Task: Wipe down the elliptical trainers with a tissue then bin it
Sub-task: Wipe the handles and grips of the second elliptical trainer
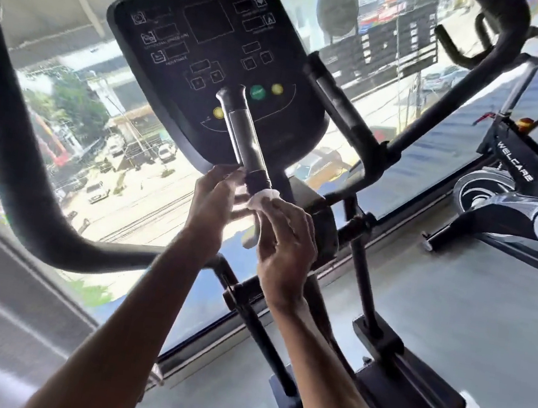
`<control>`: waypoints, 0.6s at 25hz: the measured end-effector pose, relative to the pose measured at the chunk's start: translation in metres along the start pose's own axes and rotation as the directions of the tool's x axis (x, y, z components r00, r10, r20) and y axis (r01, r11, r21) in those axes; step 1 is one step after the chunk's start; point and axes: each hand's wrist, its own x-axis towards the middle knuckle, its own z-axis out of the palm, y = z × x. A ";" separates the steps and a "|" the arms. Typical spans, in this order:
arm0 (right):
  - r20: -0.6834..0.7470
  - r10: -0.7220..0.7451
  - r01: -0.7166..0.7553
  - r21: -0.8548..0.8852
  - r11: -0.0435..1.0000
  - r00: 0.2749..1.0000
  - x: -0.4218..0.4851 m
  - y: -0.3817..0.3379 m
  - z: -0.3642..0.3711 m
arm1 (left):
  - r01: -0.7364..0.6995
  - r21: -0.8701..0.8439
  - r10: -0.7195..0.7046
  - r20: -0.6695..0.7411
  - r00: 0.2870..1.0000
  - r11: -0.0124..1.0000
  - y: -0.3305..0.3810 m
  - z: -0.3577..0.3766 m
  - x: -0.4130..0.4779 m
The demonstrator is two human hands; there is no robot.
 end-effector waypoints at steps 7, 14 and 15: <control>-0.054 0.261 -0.248 0.177 0.952 0.964 0.001 -0.012 0.009 | 0.009 -0.013 -0.008 0.096 0.995 1.000 -0.005 -0.007 -0.003; 0.062 0.065 -0.065 -0.006 0.998 0.996 -0.014 -0.027 -0.005 | 0.022 -0.076 -0.006 0.207 0.978 0.997 -0.030 -0.024 0.006; 0.144 0.016 -0.002 -0.097 0.995 0.989 -0.012 -0.029 -0.004 | 0.022 -0.069 -0.005 0.242 0.970 0.997 -0.037 -0.027 0.005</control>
